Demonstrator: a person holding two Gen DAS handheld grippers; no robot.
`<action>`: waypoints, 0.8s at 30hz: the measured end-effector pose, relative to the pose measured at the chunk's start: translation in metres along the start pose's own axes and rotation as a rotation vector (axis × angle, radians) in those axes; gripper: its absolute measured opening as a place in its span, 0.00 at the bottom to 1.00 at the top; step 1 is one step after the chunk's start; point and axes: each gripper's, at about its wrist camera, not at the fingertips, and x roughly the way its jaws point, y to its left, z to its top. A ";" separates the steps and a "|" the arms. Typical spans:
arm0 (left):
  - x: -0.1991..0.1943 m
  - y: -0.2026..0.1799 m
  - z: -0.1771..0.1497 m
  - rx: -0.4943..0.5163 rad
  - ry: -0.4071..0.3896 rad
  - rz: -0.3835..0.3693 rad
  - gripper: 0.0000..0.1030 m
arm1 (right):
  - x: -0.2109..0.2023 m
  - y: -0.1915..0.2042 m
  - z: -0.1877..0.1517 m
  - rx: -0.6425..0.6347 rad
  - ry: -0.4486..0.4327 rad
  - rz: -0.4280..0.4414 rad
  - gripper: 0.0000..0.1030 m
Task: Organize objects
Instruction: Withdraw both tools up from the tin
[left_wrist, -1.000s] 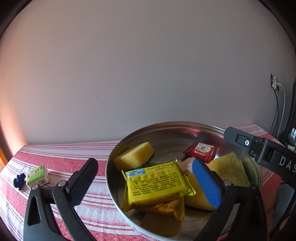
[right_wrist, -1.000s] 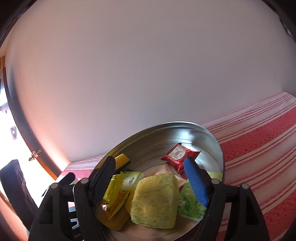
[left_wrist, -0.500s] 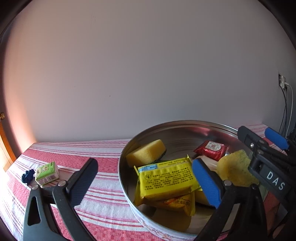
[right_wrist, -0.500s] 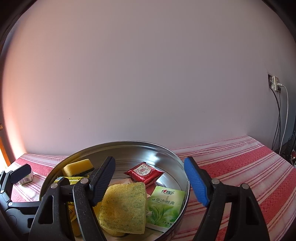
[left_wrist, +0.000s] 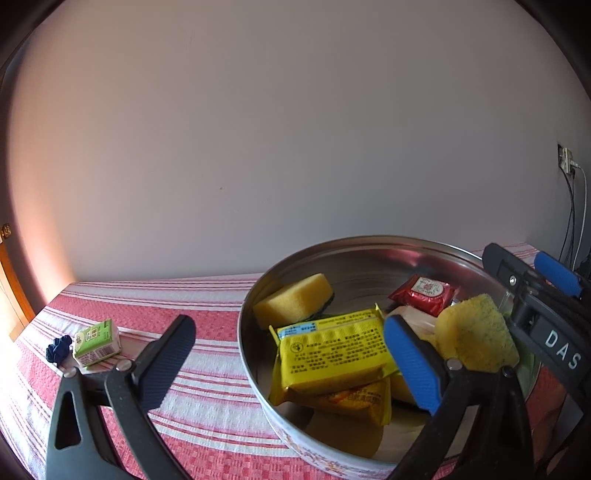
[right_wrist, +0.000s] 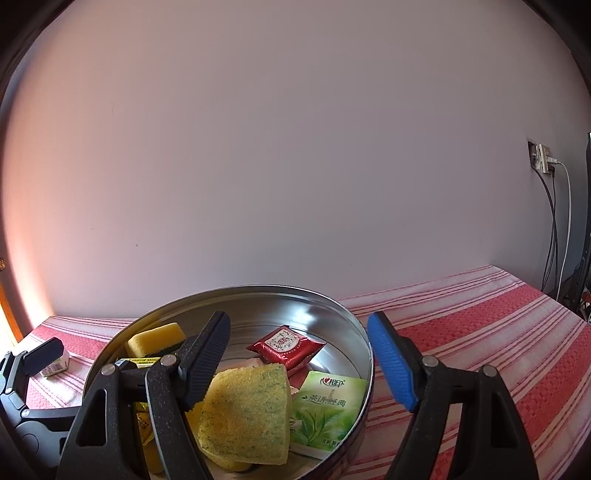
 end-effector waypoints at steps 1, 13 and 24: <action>0.000 0.000 0.000 0.000 0.002 -0.001 1.00 | 0.002 0.000 0.000 0.003 0.003 0.001 0.76; 0.002 0.000 -0.001 -0.015 0.014 0.000 1.00 | 0.000 -0.001 -0.003 0.006 -0.003 0.016 0.76; 0.003 -0.001 -0.001 -0.028 0.022 0.004 1.00 | -0.007 -0.006 -0.002 0.023 -0.035 -0.021 0.87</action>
